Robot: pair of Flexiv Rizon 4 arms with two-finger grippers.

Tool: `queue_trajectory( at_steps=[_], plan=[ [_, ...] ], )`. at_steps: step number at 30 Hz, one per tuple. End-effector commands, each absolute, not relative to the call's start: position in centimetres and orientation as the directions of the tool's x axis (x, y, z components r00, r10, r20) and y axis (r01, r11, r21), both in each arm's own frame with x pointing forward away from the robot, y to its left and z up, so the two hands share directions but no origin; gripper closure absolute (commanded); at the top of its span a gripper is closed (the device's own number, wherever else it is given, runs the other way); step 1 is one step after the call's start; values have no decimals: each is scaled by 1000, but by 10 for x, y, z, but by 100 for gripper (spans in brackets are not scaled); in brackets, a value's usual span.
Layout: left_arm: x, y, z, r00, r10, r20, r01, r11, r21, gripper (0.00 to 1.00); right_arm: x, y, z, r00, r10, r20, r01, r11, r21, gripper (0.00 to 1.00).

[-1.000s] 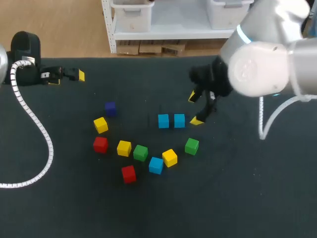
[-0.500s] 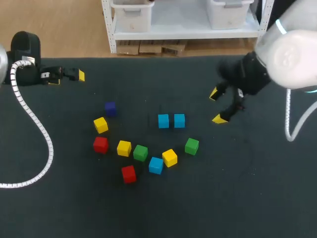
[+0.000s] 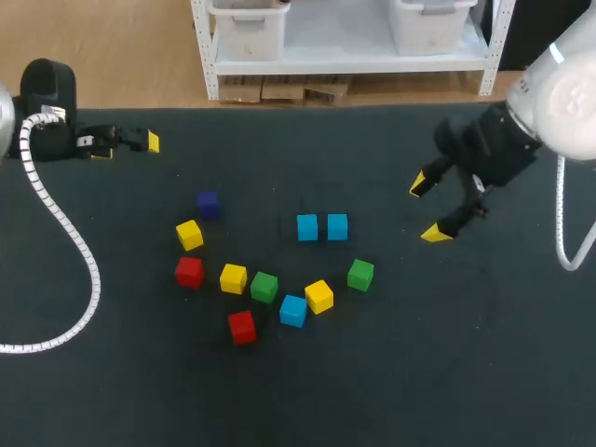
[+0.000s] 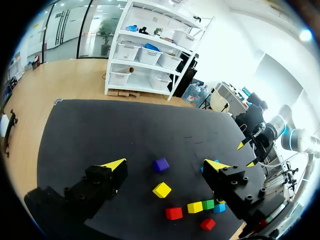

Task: Place the blue cubes, place green cubes on the blue cubes, place the yellow cubes on the green cubes, then place the red cubes on the yellow cubes, and place purple cube on the red cubes.

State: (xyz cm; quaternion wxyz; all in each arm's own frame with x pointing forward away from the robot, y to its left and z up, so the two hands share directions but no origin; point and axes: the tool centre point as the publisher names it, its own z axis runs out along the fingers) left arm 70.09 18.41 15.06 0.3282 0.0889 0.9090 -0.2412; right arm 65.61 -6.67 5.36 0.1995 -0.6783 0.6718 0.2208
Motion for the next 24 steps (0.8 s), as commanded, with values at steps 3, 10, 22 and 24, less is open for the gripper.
queue_trajectory(
  at_steps=[3,10,22,24],
  plan=[
    [701,184,150,-768,2,-640,320,867,-381,0,661,-67,54,0,-822,-570,-999,-26,37,0],
    [691,178,172,-639,262,-723,574,788,-222,0,661,-67,54,0,-822,-570,-999,-26,37,0],
    [661,178,203,-74,846,-528,971,182,156,0,661,-67,54,0,-822,-570,-999,-26,37,0],
    [654,182,203,27,893,-448,982,59,178,0,661,-67,54,0,-822,-570,-999,-26,37,0]
  ],
)
